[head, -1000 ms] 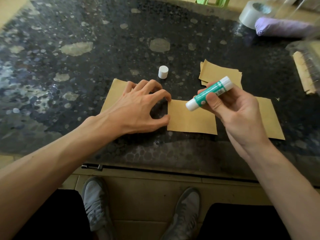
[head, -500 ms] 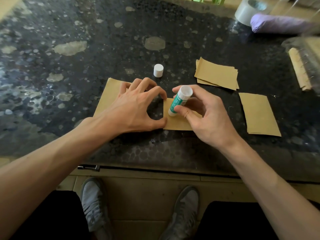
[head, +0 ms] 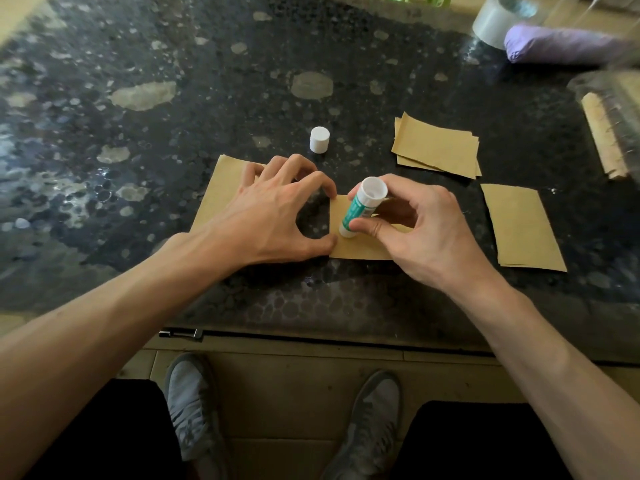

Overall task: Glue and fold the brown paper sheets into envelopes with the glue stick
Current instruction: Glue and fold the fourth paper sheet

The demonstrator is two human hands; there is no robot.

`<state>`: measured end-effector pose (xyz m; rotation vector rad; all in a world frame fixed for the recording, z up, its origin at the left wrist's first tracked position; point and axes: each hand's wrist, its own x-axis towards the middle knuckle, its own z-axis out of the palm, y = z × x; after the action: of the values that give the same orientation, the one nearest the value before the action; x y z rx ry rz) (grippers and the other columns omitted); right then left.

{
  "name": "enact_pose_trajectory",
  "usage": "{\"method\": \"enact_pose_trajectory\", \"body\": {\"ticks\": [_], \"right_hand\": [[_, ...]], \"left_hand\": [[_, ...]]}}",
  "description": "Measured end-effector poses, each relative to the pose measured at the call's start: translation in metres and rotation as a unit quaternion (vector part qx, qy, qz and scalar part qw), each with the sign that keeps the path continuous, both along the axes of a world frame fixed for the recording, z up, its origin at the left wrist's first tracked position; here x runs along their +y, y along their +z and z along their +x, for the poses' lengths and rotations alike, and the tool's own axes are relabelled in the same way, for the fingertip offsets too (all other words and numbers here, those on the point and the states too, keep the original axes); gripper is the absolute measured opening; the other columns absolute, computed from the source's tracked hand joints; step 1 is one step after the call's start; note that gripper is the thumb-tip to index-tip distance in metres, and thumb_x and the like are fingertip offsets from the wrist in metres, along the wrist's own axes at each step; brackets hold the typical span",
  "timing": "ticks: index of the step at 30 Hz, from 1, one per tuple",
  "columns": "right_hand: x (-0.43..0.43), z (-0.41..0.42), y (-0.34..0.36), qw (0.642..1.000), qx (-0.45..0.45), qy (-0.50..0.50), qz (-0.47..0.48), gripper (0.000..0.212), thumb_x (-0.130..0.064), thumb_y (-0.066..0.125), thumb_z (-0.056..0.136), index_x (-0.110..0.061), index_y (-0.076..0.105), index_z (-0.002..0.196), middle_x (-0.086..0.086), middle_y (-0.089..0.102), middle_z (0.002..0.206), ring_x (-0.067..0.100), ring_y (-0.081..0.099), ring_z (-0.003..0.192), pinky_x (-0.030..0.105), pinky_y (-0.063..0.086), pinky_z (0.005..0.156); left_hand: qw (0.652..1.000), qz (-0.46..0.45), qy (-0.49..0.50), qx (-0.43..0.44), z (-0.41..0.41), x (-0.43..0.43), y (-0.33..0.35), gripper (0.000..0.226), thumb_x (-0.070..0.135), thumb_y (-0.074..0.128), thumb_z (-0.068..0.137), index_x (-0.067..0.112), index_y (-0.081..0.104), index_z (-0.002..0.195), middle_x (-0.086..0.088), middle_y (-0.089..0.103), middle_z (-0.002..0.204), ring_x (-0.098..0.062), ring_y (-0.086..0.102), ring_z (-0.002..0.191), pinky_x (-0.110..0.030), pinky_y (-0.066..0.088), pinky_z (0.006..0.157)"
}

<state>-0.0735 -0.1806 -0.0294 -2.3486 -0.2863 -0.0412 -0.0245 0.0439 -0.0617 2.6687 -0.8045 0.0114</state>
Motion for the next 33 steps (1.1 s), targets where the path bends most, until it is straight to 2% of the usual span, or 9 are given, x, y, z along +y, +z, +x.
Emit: {"method": "enact_pose_trajectory", "body": {"ticks": [5,11,14,18,27,33], "right_hand": [[-0.001,-0.002,0.002,1.0,0.011,0.022,-0.01,0.032,-0.031,0.078,0.091,-0.028,0.071,0.122,-0.016,0.072,0.115,0.001,0.065,0.113,0.026,0.056,0.098],[-0.002,-0.007,0.003,1.0,-0.013,0.009,-0.012,0.037,-0.046,0.083,0.084,-0.032,0.07,0.115,-0.022,0.07,0.106,-0.007,0.065,0.102,0.009,0.051,0.088],[-0.003,-0.009,0.003,1.0,-0.013,0.004,-0.004,0.039,-0.047,0.083,0.083,-0.03,0.072,0.117,-0.021,0.071,0.108,-0.005,0.066,0.102,0.012,0.053,0.088],[-0.004,-0.012,0.004,1.0,0.001,0.017,0.003,0.036,-0.045,0.08,0.085,-0.034,0.07,0.118,-0.03,0.066,0.106,-0.007,0.064,0.107,0.011,0.052,0.091],[-0.006,-0.016,0.002,0.999,0.006,0.047,0.002,0.031,-0.028,0.079,0.09,-0.029,0.073,0.12,-0.028,0.066,0.108,-0.007,0.064,0.112,0.014,0.052,0.096],[-0.008,-0.017,0.002,0.998,0.012,0.056,0.007,0.034,-0.03,0.078,0.089,-0.027,0.072,0.123,-0.023,0.068,0.114,-0.005,0.063,0.115,0.018,0.053,0.099]], "left_hand": [[1.0,0.0,0.003,-0.008,-0.001,0.0,-0.001,0.062,0.074,0.058,0.075,0.041,0.052,0.127,0.012,0.044,0.129,-0.014,0.042,0.125,-0.038,0.028,0.105],[1.0,-0.002,-0.003,-0.004,0.0,0.001,-0.001,0.063,0.076,0.062,0.077,0.042,0.051,0.129,0.012,0.043,0.131,-0.013,0.041,0.126,-0.036,0.026,0.105],[1.0,0.001,-0.006,-0.005,0.001,0.001,-0.002,0.062,0.075,0.066,0.078,0.042,0.051,0.129,0.012,0.043,0.131,-0.014,0.04,0.128,-0.038,0.027,0.107],[1.0,-0.001,-0.005,-0.005,0.001,0.001,-0.001,0.061,0.075,0.065,0.078,0.043,0.051,0.128,0.012,0.044,0.132,-0.014,0.04,0.129,-0.037,0.026,0.107],[1.0,-0.003,0.003,-0.005,0.0,-0.001,0.0,0.063,0.077,0.057,0.074,0.042,0.053,0.127,0.012,0.044,0.13,-0.013,0.042,0.125,-0.039,0.029,0.106],[1.0,-0.001,-0.003,-0.001,0.002,0.0,-0.001,0.062,0.077,0.06,0.075,0.044,0.052,0.128,0.013,0.044,0.13,-0.013,0.041,0.126,-0.04,0.03,0.107]]}}
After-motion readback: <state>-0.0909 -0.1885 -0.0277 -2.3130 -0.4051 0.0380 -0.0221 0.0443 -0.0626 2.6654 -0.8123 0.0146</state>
